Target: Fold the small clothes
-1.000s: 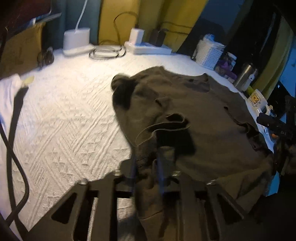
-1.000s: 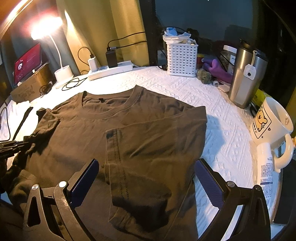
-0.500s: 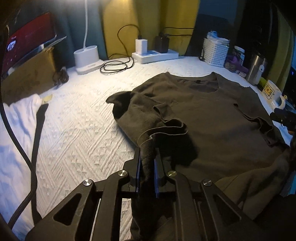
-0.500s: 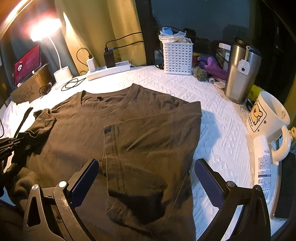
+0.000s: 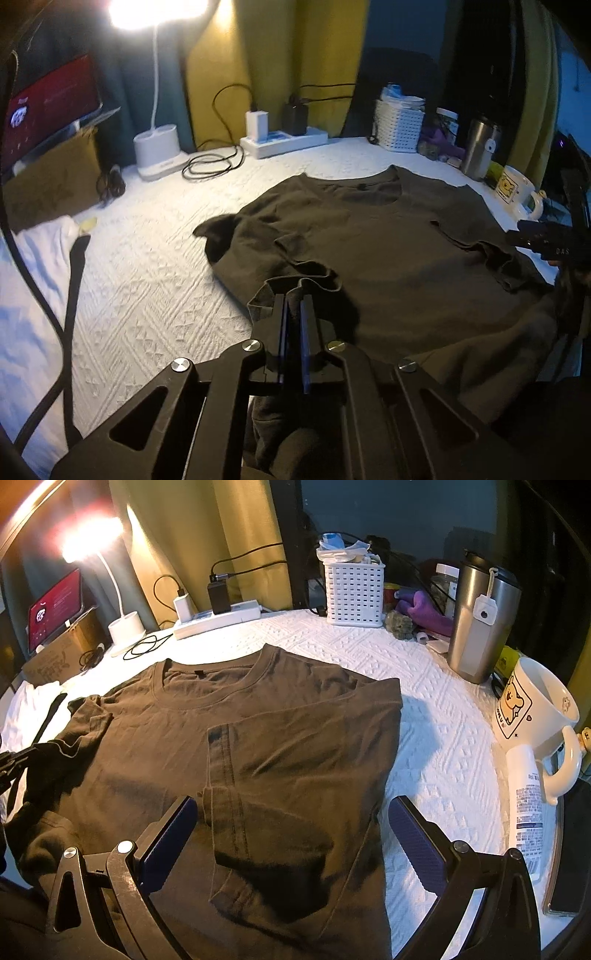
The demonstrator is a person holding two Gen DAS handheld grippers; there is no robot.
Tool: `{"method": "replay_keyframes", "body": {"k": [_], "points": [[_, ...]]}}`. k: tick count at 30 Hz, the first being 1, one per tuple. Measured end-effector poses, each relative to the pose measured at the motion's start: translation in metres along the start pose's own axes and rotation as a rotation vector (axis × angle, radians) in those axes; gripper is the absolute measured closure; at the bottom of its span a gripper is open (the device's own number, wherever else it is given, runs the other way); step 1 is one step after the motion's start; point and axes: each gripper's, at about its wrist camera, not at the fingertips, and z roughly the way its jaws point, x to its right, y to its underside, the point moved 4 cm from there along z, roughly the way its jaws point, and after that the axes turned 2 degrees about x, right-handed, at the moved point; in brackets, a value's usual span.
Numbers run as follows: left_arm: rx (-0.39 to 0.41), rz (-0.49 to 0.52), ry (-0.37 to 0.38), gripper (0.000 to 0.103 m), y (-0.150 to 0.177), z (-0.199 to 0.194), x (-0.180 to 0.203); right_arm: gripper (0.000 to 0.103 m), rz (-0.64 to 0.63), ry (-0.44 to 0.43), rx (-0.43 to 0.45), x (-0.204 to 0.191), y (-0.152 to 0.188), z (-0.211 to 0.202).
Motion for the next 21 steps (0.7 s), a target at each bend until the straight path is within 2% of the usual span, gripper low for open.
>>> {"method": "replay_keyframes", "body": {"k": [4,6,9,12,13,15,16,17,19,21], "points": [[-0.022,0.019,0.072,0.098,-0.001,0.004,0.013,0.0,0.004,-0.001,0.003,0.001,0.002,-0.001],[-0.057,0.045,0.117,0.098,0.004,0.01,0.024,0.0,0.006,-0.001,0.005,0.002,0.003,-0.002],[-0.161,0.111,0.202,0.097,0.013,0.02,0.049,0.0,0.014,0.004,0.003,0.006,0.004,-0.003],[-0.196,0.14,0.279,0.096,0.012,0.017,0.063,0.0,0.025,0.007,0.002,0.011,0.006,-0.004],[-0.191,0.134,0.302,0.093,0.008,0.013,0.064,0.0,0.027,0.008,0.002,0.012,0.007,-0.004],[-0.15,0.12,0.328,0.079,-0.005,0.003,0.06,0.0,0.033,0.009,0.001,0.014,0.008,-0.003],[-0.124,0.103,0.333,0.064,-0.014,-0.001,0.055,0.0,0.035,0.009,0.001,0.015,0.008,-0.003],[-0.103,0.083,0.331,0.053,-0.02,-0.002,0.051,0.0,0.037,0.008,0.001,0.015,0.008,-0.002],[-0.07,0.038,0.292,0.05,-0.037,0.004,0.036,0.0,0.043,0.006,0.002,0.017,0.008,-0.002],[-0.087,0.023,0.236,0.05,-0.042,0.02,0.023,0.0,0.05,0.003,0.002,0.019,0.008,-0.001]]}}
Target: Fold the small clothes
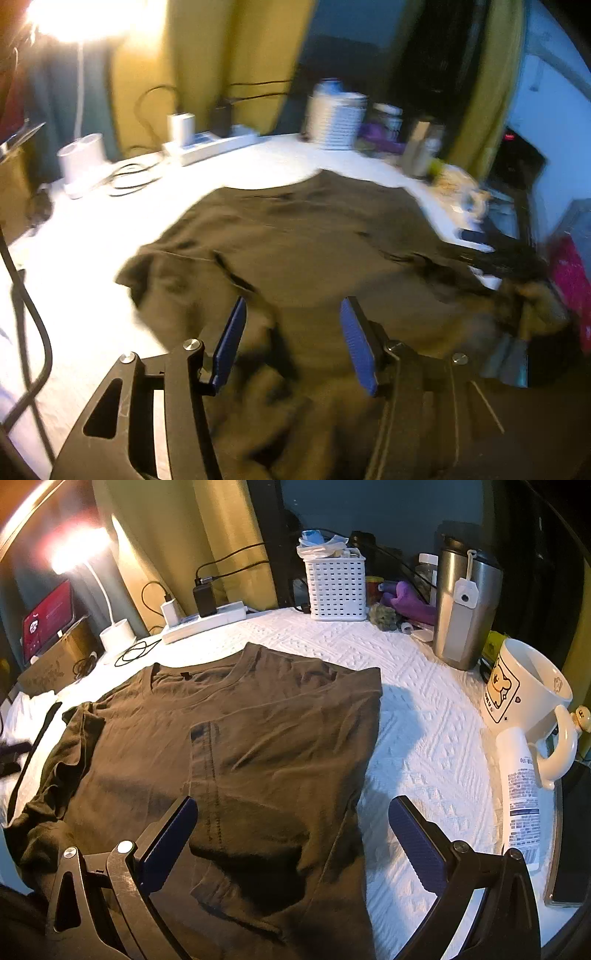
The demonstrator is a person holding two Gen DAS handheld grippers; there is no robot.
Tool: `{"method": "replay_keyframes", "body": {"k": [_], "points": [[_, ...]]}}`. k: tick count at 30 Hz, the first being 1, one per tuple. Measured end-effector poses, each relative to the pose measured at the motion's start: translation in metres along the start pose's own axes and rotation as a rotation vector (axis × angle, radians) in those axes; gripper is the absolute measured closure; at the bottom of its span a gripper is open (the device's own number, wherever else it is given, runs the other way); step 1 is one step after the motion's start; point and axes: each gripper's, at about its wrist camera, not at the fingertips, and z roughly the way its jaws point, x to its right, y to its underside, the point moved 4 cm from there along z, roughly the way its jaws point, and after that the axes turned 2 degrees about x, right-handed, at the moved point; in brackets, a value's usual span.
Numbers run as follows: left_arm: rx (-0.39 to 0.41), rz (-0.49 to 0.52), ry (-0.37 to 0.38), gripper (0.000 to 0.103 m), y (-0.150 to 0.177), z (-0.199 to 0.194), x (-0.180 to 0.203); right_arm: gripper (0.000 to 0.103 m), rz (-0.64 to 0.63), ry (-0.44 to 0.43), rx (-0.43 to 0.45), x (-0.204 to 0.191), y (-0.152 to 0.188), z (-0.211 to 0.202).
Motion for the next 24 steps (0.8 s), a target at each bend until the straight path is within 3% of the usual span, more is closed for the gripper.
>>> {"method": "replay_keyframes", "body": {"k": [2,6,9,12,14,16,18,24], "points": [[-0.054,-0.03,-0.076,0.05,-0.006,0.022,-0.016,0.0,0.006,0.0,0.0,0.002,0.0,0.0],[-0.124,-0.033,-0.098,0.05,-0.009,0.06,-0.025,0.0,0.027,0.011,0.009,0.011,-0.001,-0.001],[-0.179,-0.011,-0.076,0.05,-0.007,0.085,-0.019,0.0,0.05,0.023,0.016,0.021,-0.003,-0.003],[-0.216,0.044,-0.004,0.05,-0.008,0.105,0.003,0.0,0.058,0.036,0.013,0.031,-0.005,-0.001],[-0.215,0.09,-0.003,0.049,-0.011,0.11,0.015,0.0,0.054,0.044,0.007,0.035,-0.007,0.002],[-0.23,0.094,0.073,0.049,-0.016,0.113,0.025,0.0,0.046,0.051,0.004,0.039,-0.012,0.006],[-0.224,0.083,0.104,0.049,-0.021,0.109,0.026,0.0,0.029,0.059,0.004,0.041,-0.018,0.01],[-0.16,0.042,-0.003,0.049,-0.028,0.079,-0.004,0.0,-0.046,0.126,-0.016,0.048,-0.039,0.034]]}}
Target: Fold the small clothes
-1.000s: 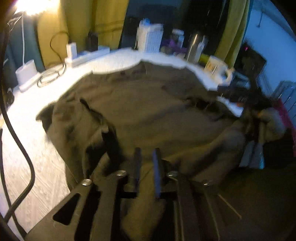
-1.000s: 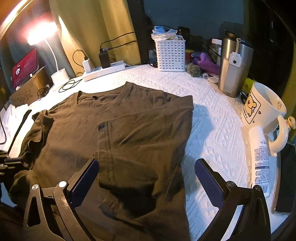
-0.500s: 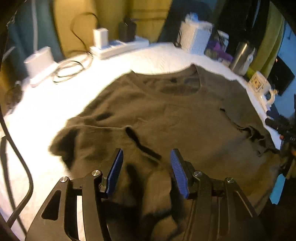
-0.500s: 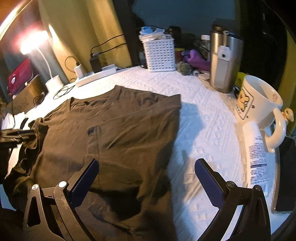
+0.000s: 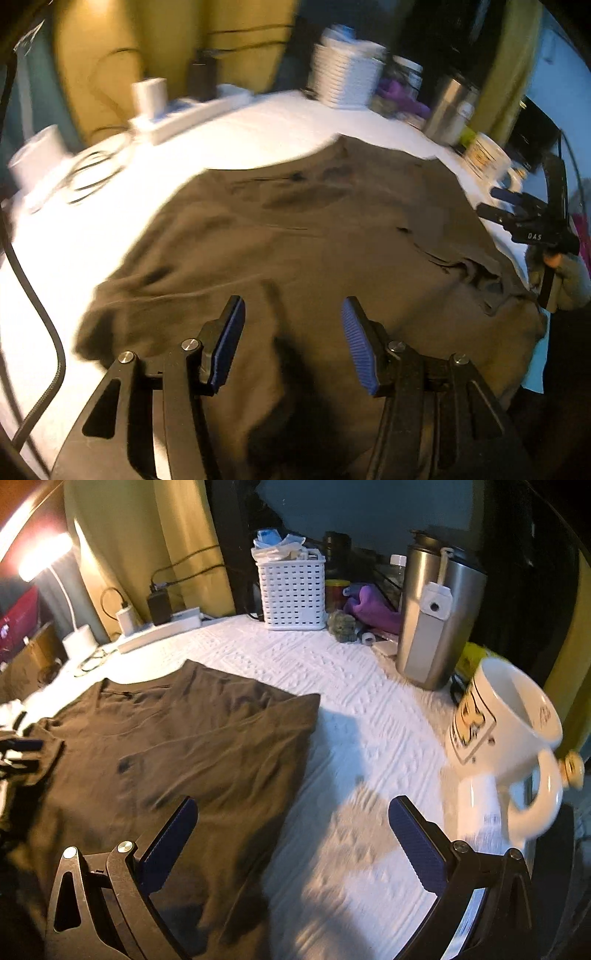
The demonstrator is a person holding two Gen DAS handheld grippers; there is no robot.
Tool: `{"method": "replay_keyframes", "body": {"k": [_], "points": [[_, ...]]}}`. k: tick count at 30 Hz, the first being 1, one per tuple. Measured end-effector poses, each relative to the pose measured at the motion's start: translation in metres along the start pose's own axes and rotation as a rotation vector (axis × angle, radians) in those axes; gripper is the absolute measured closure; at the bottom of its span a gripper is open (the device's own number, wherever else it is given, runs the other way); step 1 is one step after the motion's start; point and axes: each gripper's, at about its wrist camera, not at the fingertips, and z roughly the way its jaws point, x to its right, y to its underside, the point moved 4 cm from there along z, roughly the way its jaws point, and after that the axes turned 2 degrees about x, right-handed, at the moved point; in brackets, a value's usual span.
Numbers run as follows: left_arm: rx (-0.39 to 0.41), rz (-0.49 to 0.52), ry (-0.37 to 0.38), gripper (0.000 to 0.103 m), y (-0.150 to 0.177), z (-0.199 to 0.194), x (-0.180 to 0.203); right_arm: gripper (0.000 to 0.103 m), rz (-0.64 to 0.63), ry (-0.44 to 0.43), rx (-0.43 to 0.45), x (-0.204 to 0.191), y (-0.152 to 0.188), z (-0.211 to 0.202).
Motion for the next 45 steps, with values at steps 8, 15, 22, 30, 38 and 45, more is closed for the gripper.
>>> {"method": "replay_keyframes", "body": {"k": [8,15,22,30,38,45], "points": [[-0.026,-0.119,-0.147,0.049,0.039,-0.002,-0.058,0.0,-0.12,-0.029,-0.089,-0.034,-0.004,0.041],[0.019,-0.108,-0.128,0.049,0.041,-0.011,-0.049,0.0,-0.147,-0.024,-0.021,-0.049,-0.012,0.015],[0.09,-0.071,-0.12,0.049,0.05,-0.045,-0.038,0.0,-0.06,0.016,0.041,-0.028,-0.002,-0.038],[0.07,-0.057,-0.1,0.049,0.087,-0.062,-0.024,0.0,-0.068,-0.009,0.011,-0.038,0.046,-0.073],[0.056,-0.029,-0.054,0.049,0.12,-0.077,0.001,0.016,-0.052,-0.058,-0.017,-0.046,0.077,-0.095],[0.015,0.082,-0.104,0.049,0.14,-0.057,0.019,0.033,-0.035,-0.132,-0.029,-0.05,0.104,-0.116]]}}
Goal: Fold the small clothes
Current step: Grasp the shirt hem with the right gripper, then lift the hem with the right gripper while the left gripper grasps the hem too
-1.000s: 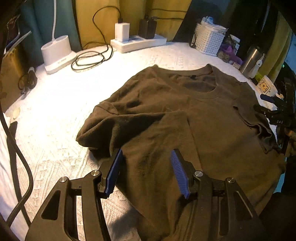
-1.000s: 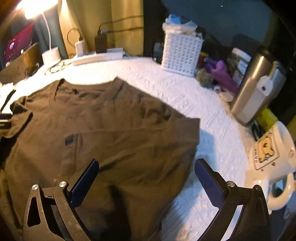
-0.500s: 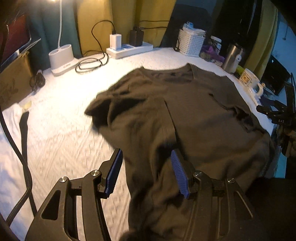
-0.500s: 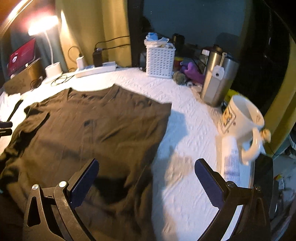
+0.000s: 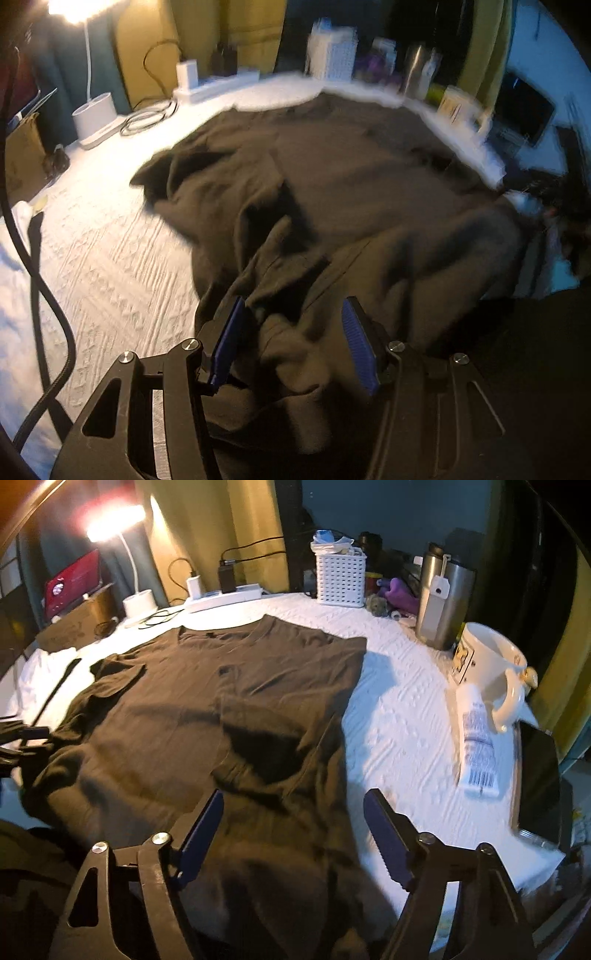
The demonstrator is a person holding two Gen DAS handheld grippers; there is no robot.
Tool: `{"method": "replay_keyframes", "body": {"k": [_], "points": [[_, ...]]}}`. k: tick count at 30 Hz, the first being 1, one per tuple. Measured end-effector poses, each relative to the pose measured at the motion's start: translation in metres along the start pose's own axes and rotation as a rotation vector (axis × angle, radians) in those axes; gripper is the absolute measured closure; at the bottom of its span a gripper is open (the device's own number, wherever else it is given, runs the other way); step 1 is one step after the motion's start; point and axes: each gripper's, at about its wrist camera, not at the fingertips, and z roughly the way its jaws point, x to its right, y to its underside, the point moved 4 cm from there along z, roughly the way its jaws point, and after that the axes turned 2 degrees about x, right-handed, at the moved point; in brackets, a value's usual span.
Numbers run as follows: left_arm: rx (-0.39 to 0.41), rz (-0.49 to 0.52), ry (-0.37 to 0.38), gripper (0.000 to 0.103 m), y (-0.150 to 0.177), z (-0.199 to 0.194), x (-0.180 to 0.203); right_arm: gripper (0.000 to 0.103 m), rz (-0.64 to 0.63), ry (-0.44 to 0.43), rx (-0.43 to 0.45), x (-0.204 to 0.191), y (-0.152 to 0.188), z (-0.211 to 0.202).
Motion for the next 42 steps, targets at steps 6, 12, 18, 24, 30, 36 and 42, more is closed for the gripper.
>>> {"method": "replay_keyframes", "body": {"k": [6,12,18,24,30,36,42], "points": [[0.034,0.007,-0.038,0.049,0.0,-0.001,-0.002,0.049,0.028,-0.068,-0.014,-0.006,0.021,0.0],[0.089,0.065,-0.064,0.049,-0.017,-0.004,0.001,0.052,0.015,-0.091,-0.005,-0.01,0.021,-0.004],[0.027,0.134,-0.103,0.057,-0.007,0.02,0.006,0.053,-0.005,-0.072,-0.073,-0.016,0.041,0.008],[0.072,0.148,-0.138,0.1,-0.009,-0.007,0.011,0.079,-0.073,-0.088,-0.057,-0.029,0.032,-0.003],[0.202,0.09,-0.155,0.101,-0.029,-0.047,-0.004,0.079,-0.129,-0.042,0.13,-0.034,-0.024,-0.046],[0.203,0.04,-0.16,0.099,-0.038,-0.045,-0.019,0.079,-0.196,0.035,0.278,-0.048,-0.069,-0.063],[0.164,0.011,-0.072,0.055,-0.03,-0.04,-0.006,0.079,-0.213,0.044,0.204,-0.048,-0.052,-0.045]]}}
